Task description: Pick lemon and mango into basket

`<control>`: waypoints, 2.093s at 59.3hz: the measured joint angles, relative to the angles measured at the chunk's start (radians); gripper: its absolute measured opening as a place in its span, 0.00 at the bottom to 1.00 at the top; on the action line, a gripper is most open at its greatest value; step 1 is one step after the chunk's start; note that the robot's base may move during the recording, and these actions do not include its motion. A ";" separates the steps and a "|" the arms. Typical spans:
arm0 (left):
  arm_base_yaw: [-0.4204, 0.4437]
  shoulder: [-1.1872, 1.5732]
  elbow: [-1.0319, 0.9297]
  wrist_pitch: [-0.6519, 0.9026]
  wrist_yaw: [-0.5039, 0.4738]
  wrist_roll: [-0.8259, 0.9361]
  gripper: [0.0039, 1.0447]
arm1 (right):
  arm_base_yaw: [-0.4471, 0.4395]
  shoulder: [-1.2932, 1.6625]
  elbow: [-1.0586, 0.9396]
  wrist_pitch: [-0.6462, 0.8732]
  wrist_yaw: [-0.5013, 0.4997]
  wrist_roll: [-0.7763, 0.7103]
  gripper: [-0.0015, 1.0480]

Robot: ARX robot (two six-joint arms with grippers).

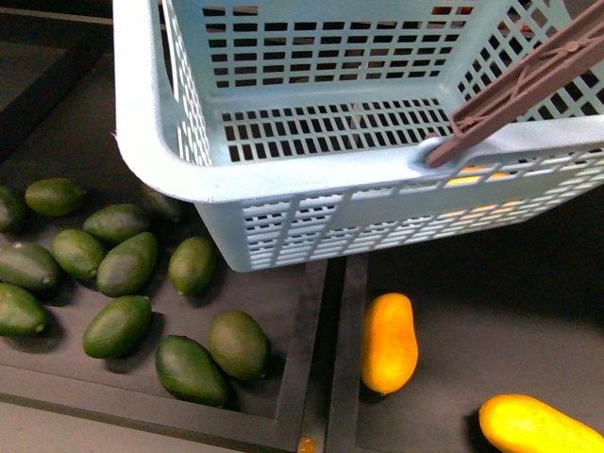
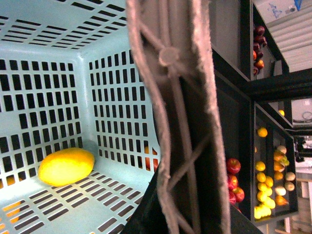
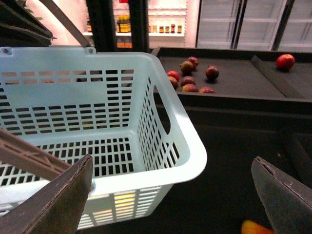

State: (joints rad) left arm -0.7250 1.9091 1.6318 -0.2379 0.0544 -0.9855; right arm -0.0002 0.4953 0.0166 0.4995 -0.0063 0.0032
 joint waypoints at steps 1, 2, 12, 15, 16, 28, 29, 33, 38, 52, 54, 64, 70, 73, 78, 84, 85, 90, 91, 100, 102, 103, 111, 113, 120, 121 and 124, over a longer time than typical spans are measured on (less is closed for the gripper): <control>0.000 0.000 0.000 0.000 -0.003 0.003 0.04 | 0.000 0.000 0.000 0.000 0.001 0.000 0.92; 0.000 0.000 0.000 0.000 -0.005 0.003 0.04 | 0.000 0.000 0.000 0.000 0.001 0.000 0.92; -0.008 0.000 0.000 -0.002 0.016 0.002 0.04 | 0.001 0.002 0.000 -0.003 0.009 0.004 0.92; -0.013 0.000 0.000 -0.002 0.018 0.003 0.04 | 0.029 0.039 0.067 -0.222 0.173 0.106 0.92; -0.013 0.000 0.000 -0.002 0.018 0.003 0.04 | 0.029 0.049 0.084 -0.269 0.202 0.120 0.92; -0.021 0.000 0.000 -0.002 0.027 -0.005 0.04 | -0.203 0.247 0.239 -0.466 0.171 0.272 0.92; -0.021 0.000 0.000 -0.002 0.028 -0.006 0.04 | -0.237 0.270 0.251 -0.439 0.144 0.262 0.92; -0.021 0.000 0.000 -0.002 0.026 -0.006 0.04 | -0.337 0.354 0.288 -0.357 0.066 0.216 0.92; -0.019 0.000 0.000 -0.002 0.019 -0.004 0.04 | -0.494 0.519 0.341 -0.238 -0.071 0.108 0.92; -0.017 0.000 0.000 -0.002 0.020 -0.001 0.04 | -0.735 0.928 0.465 -0.023 -0.218 -0.209 0.92; -0.018 0.000 0.000 -0.002 0.022 -0.001 0.04 | -0.752 0.977 0.483 -0.021 -0.229 -0.249 0.92; -0.018 0.000 0.000 -0.002 0.023 -0.002 0.04 | -0.769 1.250 0.571 -0.025 -0.243 -0.542 0.92; -0.018 0.000 0.000 -0.002 0.022 -0.002 0.04 | -0.742 1.355 0.602 -0.044 -0.238 -0.649 0.92; -0.018 0.000 0.000 -0.002 0.021 -0.002 0.04 | -0.723 1.408 0.621 -0.050 -0.223 -0.702 0.92; -0.018 0.000 0.000 -0.002 0.021 -0.002 0.04 | -0.684 1.496 0.656 -0.058 -0.198 -0.775 0.92; -0.018 0.000 0.000 -0.002 0.021 -0.002 0.04 | -0.636 1.593 0.693 -0.063 -0.166 -0.844 0.92; -0.018 0.000 0.000 -0.002 0.021 -0.002 0.04 | -0.628 1.608 0.698 -0.065 -0.160 -0.858 0.92; -0.019 0.000 0.000 -0.002 0.023 -0.002 0.04 | -0.598 1.667 0.720 -0.070 -0.129 -0.895 0.92; -0.019 0.000 0.000 -0.002 0.023 -0.002 0.04 | -0.592 1.680 0.726 -0.070 -0.122 -0.899 0.92; -0.018 0.000 0.000 -0.002 0.021 -0.002 0.04 | -0.570 1.763 0.779 -0.080 -0.081 -0.924 0.92; -0.018 0.000 0.000 -0.002 0.021 -0.002 0.04 | -0.570 1.776 0.789 -0.082 -0.071 -0.925 0.92; -0.018 0.000 0.000 -0.002 0.021 -0.002 0.04 | -0.570 1.785 0.797 -0.085 -0.066 -0.926 0.92; -0.018 0.000 0.000 -0.002 0.021 -0.002 0.04 | -0.570 1.825 0.835 -0.097 -0.044 -0.928 0.92; -0.018 0.000 0.000 -0.002 0.021 -0.002 0.04 | -0.570 1.833 0.845 -0.098 -0.041 -0.928 0.92; -0.018 0.000 0.000 -0.002 0.021 -0.002 0.04 | -0.566 1.864 0.879 -0.103 -0.030 -0.918 0.92; -0.018 0.000 0.000 -0.002 0.021 -0.002 0.04 | -0.564 1.868 0.885 -0.103 -0.029 -0.914 0.92; -0.018 0.000 0.000 -0.002 0.022 -0.002 0.04 | -0.560 1.878 0.898 -0.105 -0.026 -0.906 0.92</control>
State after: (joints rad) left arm -0.7433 1.9091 1.6318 -0.2401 0.0761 -0.9878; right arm -0.5606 2.3737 0.9146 0.3946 -0.0322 -0.9024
